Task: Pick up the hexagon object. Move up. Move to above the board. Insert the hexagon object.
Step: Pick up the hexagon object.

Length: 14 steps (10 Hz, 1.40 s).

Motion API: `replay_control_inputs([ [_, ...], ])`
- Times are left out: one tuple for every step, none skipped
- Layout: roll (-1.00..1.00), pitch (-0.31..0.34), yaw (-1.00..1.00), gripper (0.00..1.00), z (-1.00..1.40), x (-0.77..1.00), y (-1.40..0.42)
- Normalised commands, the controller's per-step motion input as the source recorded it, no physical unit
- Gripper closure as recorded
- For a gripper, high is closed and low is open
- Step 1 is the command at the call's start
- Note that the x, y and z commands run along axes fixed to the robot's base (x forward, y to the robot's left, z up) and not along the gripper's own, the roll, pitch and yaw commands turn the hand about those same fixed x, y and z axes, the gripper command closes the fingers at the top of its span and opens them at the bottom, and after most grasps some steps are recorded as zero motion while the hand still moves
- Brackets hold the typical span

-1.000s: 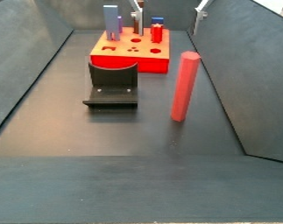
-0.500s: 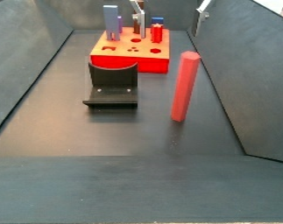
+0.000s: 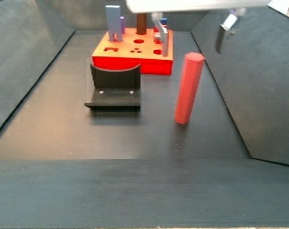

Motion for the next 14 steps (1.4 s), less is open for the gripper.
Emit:
replay_control_inputs([
  [-0.22, -0.191, -0.29, 0.0, -0.37, -0.2, 0.21],
  [-0.22, -0.246, 0.0, 0.0, -0.42, -0.12, 0.1],
  [-0.21, -0.241, 0.17, 0.0, -0.49, 0.0, 0.01],
  [-0.19, -0.233, 0.2, 0.0, -0.5, 0.0, 0.03],
  [-0.13, -0.201, 0.19, 0.0, -0.47, 0.0, 0.11],
  [-0.02, -0.107, 0.11, 0.0, -0.35, 0.0, 0.08],
  [0.01, 0.0, 0.03, 0.0, -0.23, 0.0, 0.01],
  [0.0, 0.0, 0.0, 0.0, -0.07, 0.0, 0.0],
  [-0.02, -0.064, 0.04, 0.0, -0.04, -0.03, 0.0],
  [0.0, -0.057, 0.05, 0.0, -0.01, -0.05, 0.0],
  [0.0, 0.0, 0.0, 0.0, 0.0, 0.0, 0.0],
  [0.0, 0.0, 0.0, 1.0, 0.0, 0.0, 0.0],
  [0.0, 0.0, 0.0, 1.0, 0.0, 0.0, 0.0],
  [0.0, 0.0, 0.0, 1.0, 0.0, 0.0, 0.0],
])
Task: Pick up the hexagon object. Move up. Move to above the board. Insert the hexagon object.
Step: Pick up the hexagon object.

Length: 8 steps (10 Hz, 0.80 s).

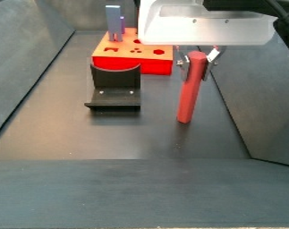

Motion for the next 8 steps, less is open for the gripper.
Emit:
replay_control_inputs([
  [0.0, 0.0, 0.0, 1.0, 0.0, 0.0, 0.0],
  [0.0, 0.0, 0.0, 1.0, 0.0, 0.0, 0.0],
  [0.0, 0.0, 0.0, 1.0, 0.0, 0.0, 0.0],
  [0.0, 0.0, 0.0, 1.0, 0.0, 0.0, 0.0],
  [0.0, 0.0, 0.0, 1.0, 0.0, 0.0, 0.0],
  [0.0, 0.0, 0.0, 1.0, 0.0, 0.0, 0.0],
  [0.0, 0.0, 0.0, 1.0, 0.0, 0.0, 0.0],
  [0.0, 0.0, 0.0, 1.0, 0.0, 0.0, 0.0],
])
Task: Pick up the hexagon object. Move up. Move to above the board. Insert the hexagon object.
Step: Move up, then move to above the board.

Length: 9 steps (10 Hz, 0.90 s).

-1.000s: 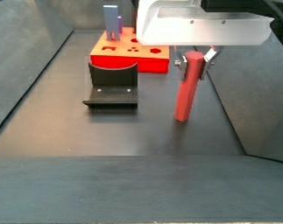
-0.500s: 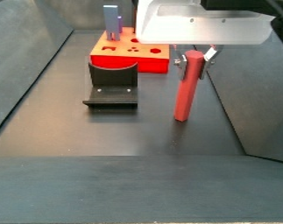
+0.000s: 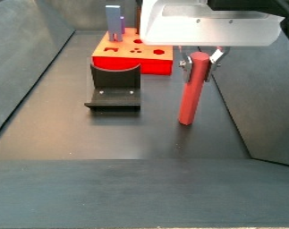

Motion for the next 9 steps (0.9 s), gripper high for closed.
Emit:
replay_control_inputs([
  [0.0, 0.0, 0.0, 1.0, 0.83, 0.0, 0.0],
  [0.01, -0.003, -0.02, 1.0, 0.82, -0.02, 0.08],
  [0.02, 0.012, -0.03, 1.0, 0.73, -0.03, 0.07],
  [0.04, 0.03, -0.03, 1.0, 0.6, -0.03, 0.04],
  [0.05, 0.053, -0.02, 1.0, 0.41, -0.02, 0.02],
  [0.07, 0.072, -0.01, 1.0, 0.25, -0.01, 0.02],
  [0.06, 0.125, -0.14, 1.0, 1.0, 0.02, 0.11],
  [0.07, 0.14, -0.12, 1.0, 1.0, 0.03, 0.12],
  [0.05, 0.144, -0.09, 1.0, 1.0, 0.02, 0.11],
])
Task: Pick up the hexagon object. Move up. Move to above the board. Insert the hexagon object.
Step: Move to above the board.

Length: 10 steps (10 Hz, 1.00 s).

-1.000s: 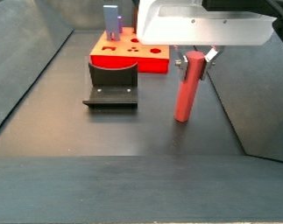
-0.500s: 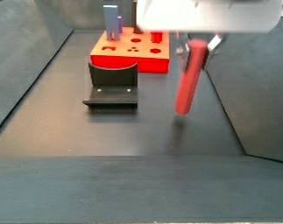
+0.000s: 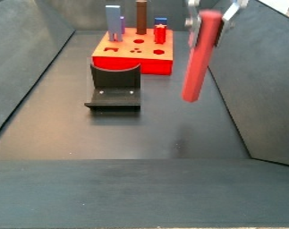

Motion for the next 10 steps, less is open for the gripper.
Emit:
replay_control_inputs([
  [0.04, 0.122, -0.04, 1.0, 1.0, 0.02, 0.1],
  [0.04, 0.105, -0.02, 1.0, 1.0, 0.01, 0.1],
  [0.04, 0.099, -0.01, 1.0, 1.0, 0.01, 0.09],
  [0.04, 0.098, 0.0, 1.0, 1.0, 0.01, 0.09],
  [0.04, 0.099, 0.01, 1.0, 1.0, 0.01, 0.08],
  [0.05, 0.095, 0.01, 1.0, 1.0, 0.01, 0.07],
  [0.06, 0.099, 0.02, 1.0, 1.0, 0.01, 0.07],
  [0.06, 0.1, 0.02, 1.0, 1.0, 0.01, 0.06],
  [0.06, 0.097, 0.02, 1.0, 1.0, 0.01, 0.05],
  [0.06, 0.095, 0.03, 1.0, 0.98, 0.0, 0.04],
])
